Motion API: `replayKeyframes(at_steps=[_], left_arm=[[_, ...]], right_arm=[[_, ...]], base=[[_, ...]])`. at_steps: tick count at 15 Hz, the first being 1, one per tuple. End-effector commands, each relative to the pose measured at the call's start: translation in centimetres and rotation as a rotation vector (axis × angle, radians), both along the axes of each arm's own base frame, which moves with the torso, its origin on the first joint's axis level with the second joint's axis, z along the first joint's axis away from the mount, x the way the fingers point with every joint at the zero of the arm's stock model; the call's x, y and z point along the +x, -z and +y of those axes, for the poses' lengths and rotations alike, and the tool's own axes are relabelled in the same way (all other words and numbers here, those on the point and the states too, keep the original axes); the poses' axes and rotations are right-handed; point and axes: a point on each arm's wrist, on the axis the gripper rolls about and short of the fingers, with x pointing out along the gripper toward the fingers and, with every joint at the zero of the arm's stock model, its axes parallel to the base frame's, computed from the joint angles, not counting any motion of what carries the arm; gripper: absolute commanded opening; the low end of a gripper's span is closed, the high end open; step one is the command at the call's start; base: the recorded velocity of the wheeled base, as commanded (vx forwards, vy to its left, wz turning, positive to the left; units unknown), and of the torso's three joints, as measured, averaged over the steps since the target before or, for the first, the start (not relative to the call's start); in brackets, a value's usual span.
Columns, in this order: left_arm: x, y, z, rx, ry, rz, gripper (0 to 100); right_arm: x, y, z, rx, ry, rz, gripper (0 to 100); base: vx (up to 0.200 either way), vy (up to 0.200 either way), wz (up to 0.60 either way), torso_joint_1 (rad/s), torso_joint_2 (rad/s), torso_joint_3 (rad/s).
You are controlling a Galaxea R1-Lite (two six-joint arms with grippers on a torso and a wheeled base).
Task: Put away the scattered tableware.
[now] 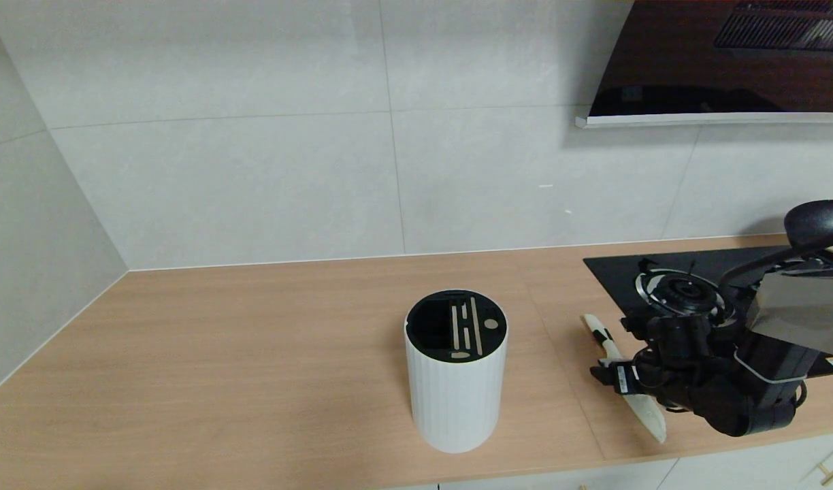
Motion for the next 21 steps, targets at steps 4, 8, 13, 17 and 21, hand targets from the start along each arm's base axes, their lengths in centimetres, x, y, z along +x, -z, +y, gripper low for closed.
replayKeyframes(at_steps=[4,8,13,17,21], left_arm=[[0.0,0.0,0.0,0.001,-0.001,-0.001,100],[0.0,0.0,0.0,-0.001,-0.001,-0.001,100],[0.0,0.0,0.0,0.007,-0.001,0.003,100],[0.0,0.0,0.0,0.027,0.001,0.002,100],[-0.3,-0.9,-0.1,0.046,0.024,-0.032,100]], right_arm=[[0.0,0.4,-0.2,-0.001,0.005,0.011,0],[-0.1,0.9,-0.2,-0.005,0.003,0.023,0],[-1.0,-2.3,-0.3,0.005,0.0,-0.04,0],[-2.8,-8.2,-0.2,0.026,-0.012,-0.185,0],[-5.1,-13.5,0.9,0.047,-0.049,-0.333,0]], base=[[0.0,0.0,0.0,0.0,0.0,0.0],[0.0,0.0,0.0,0.0,0.0,0.0],[0.0,0.0,0.0,0.0,0.0,0.0],[0.0,0.0,0.0,0.0,0.0,0.0],[0.0,0.0,0.0,0.0,0.0,0.0]])
